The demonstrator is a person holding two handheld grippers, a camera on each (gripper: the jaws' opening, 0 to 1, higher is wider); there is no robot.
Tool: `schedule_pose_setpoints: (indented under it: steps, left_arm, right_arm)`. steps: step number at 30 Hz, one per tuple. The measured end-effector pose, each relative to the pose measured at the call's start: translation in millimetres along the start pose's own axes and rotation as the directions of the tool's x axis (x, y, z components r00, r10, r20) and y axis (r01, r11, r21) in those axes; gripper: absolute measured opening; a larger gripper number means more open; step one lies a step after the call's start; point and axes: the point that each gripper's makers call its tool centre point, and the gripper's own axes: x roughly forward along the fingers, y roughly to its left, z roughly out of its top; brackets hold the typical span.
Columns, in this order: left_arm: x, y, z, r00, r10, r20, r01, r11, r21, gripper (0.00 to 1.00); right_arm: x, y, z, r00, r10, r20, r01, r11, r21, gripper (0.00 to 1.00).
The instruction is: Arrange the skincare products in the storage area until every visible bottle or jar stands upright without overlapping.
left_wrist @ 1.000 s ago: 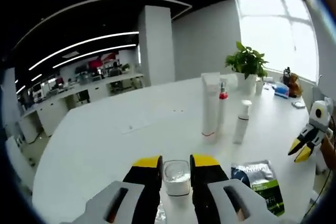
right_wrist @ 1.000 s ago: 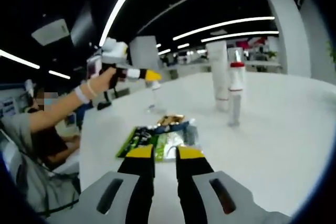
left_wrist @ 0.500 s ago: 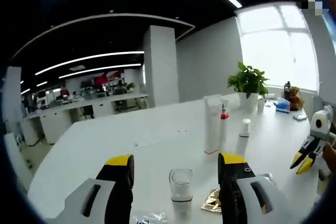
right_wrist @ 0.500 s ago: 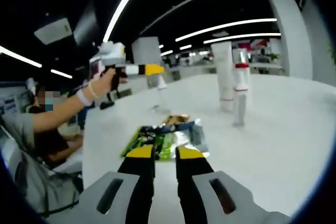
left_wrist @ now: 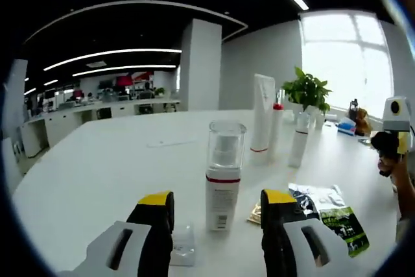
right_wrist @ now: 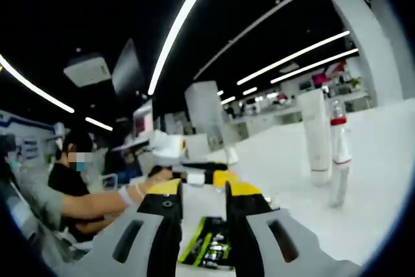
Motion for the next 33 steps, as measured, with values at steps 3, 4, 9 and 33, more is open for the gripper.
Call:
schedule_pose_setpoints:
  steps: [3,4,9,33]
  left_arm:
    - [8,-1.6,2.7,1.000,-0.009,0.004,0.009,1.000,-0.014,0.45]
    - [9,-0.6,2.9,1.000,-0.005,0.003,0.005,1.000,-0.022,0.40]
    - [12,-3.1,7.8,1.000,0.001,0.029,0.001,0.997,-0.078,0.21]
    - [-4,-91.6,17.5,0.976,-0.116,0.186,0.065,0.963,0.262,0.20]
  right_arm:
    - [16,-8,12.7,0.998,-0.025,0.060,0.024,1.000,0.013,0.24]
    - [23,-13,13.8,0.997,-0.034,0.067,0.033,0.999,0.018,0.24]
    - [51,-19,5.0,0.995,-0.035,0.090,0.030,0.998,0.051,0.28]
    - [85,-46,-10.7,0.975,-0.198,0.098,0.218,0.934,-0.282,0.19]
